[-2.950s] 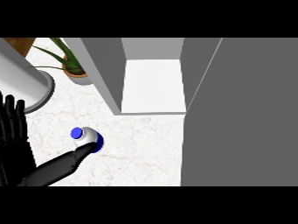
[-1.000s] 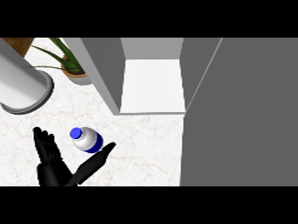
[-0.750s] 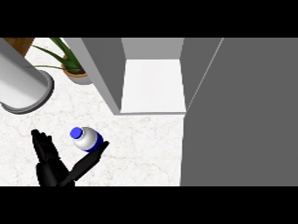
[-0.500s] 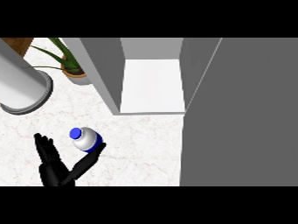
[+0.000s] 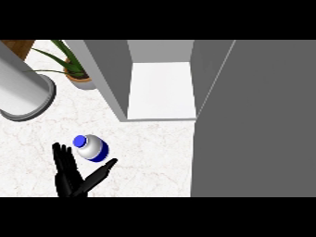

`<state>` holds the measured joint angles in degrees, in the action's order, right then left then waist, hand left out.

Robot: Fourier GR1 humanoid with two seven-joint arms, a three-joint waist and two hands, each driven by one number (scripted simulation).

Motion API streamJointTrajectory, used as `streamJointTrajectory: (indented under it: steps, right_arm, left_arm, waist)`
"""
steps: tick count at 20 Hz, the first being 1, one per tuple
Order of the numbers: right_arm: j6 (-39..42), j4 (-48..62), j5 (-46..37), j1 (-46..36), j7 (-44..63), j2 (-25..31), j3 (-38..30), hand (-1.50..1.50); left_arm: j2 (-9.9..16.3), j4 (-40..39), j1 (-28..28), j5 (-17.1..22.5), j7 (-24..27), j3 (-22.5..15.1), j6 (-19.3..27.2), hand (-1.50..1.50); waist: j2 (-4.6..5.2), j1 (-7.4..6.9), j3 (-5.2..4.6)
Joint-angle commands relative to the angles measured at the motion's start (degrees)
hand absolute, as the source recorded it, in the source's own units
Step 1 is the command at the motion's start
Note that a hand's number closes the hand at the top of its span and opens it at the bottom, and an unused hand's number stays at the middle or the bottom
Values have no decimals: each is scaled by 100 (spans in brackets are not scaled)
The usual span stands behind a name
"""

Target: Pick up the bottled water, place it into the cabinet and close the cabinet

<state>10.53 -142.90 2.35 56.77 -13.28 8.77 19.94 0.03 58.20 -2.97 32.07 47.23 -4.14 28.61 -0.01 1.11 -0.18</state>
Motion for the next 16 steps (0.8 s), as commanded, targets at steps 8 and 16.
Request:
streamJointTrajectory:
  steps: [8, 16]
  right_arm:
    - [7, -797, 483, 131, 403, 260, -387, -150]
    - [-39, -475, 66, 292, -56, 128, -53, -150]
  left_arm:
    - [-3, -2397, 1244, 1326, 1705, 424, -1267, 150]
    - [-3, -2535, 1179, 1506, 1849, 430, -1912, 150]
  waist:
    - [28, 27, -2]
    - [2, 8, 6]
